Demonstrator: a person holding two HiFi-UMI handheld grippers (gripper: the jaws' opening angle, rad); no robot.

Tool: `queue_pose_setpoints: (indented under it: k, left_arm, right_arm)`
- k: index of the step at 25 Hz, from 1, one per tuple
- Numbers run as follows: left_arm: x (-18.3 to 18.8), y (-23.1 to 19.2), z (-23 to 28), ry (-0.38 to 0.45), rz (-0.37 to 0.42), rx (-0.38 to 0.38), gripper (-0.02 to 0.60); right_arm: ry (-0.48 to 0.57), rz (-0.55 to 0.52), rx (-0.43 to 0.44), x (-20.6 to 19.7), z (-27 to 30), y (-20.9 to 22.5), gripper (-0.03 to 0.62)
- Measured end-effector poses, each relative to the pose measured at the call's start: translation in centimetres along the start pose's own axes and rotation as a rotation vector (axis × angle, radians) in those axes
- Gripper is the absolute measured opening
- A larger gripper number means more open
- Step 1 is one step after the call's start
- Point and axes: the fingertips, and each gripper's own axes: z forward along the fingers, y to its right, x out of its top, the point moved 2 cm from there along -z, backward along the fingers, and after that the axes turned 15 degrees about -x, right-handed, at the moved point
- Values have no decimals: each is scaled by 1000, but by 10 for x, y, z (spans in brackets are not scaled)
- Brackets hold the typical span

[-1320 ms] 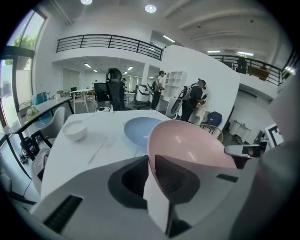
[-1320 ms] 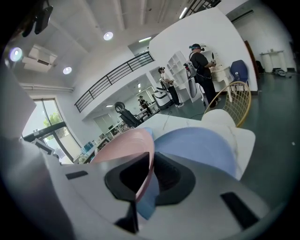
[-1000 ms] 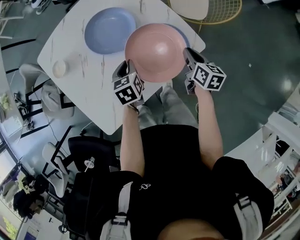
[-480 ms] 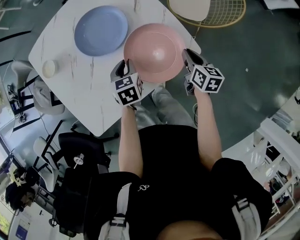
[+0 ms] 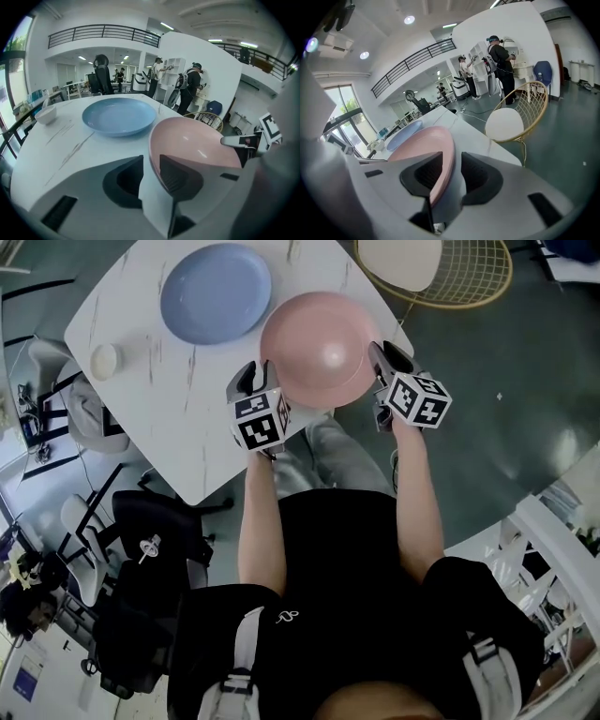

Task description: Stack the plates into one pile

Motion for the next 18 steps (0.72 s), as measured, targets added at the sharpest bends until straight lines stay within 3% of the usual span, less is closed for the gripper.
queue_pose_setpoints:
  k: [10, 18]
  left_arm:
    - [-13, 3, 12, -21, -81, -20, 109]
    - [-8, 9, 13, -24, -91, 4, 98]
  right_arm:
    - [-55, 20, 44, -8, 10, -1, 102]
    - [-64, 11, 38, 1, 13, 0, 58]
